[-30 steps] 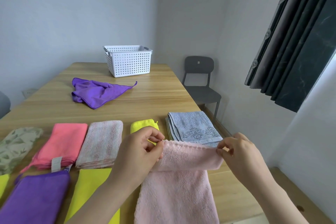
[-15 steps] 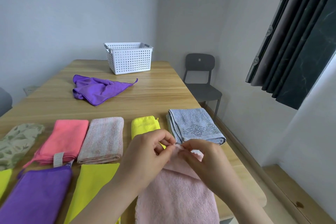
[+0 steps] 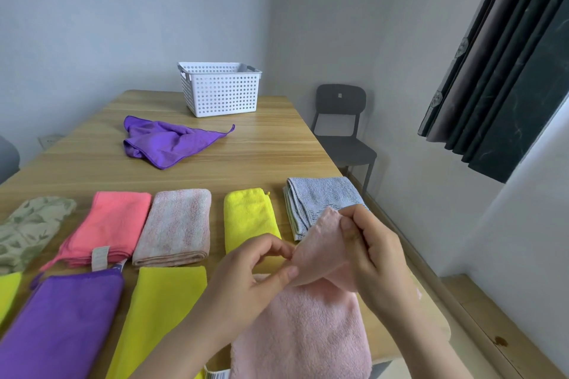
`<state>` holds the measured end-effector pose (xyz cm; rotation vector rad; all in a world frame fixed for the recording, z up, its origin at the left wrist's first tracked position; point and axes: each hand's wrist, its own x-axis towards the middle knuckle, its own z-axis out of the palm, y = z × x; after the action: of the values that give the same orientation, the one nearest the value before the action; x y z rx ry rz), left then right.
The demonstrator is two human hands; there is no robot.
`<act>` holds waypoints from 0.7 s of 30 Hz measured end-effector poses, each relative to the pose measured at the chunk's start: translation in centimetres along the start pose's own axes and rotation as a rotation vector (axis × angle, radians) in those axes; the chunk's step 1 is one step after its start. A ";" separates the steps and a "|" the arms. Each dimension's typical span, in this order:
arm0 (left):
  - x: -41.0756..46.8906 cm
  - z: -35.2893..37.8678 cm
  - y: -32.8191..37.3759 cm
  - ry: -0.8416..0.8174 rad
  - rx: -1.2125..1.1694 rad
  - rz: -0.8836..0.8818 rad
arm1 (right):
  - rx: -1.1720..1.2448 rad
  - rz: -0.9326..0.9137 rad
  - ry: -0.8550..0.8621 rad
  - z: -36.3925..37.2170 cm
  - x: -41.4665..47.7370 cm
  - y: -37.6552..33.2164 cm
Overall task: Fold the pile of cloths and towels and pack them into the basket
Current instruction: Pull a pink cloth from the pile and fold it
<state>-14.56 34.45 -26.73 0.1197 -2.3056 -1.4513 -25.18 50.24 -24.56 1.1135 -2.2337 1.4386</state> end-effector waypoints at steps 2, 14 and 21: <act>0.0 0.4 0.2 -0.007 -0.045 0.001 | -0.013 -0.022 0.010 -0.3 0.3 -0.2; -0.6 0.8 -0.1 0.025 -0.185 -0.034 | -0.008 -0.102 0.071 -1.1 1.3 -1.8; -0.6 0.4 0.6 0.092 -0.343 -0.020 | 0.051 -0.147 0.116 -1.7 2.0 -2.9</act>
<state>-14.08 35.26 -26.60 0.1069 -1.9560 -1.7871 -24.69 50.18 -20.67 1.1526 -2.0039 1.4674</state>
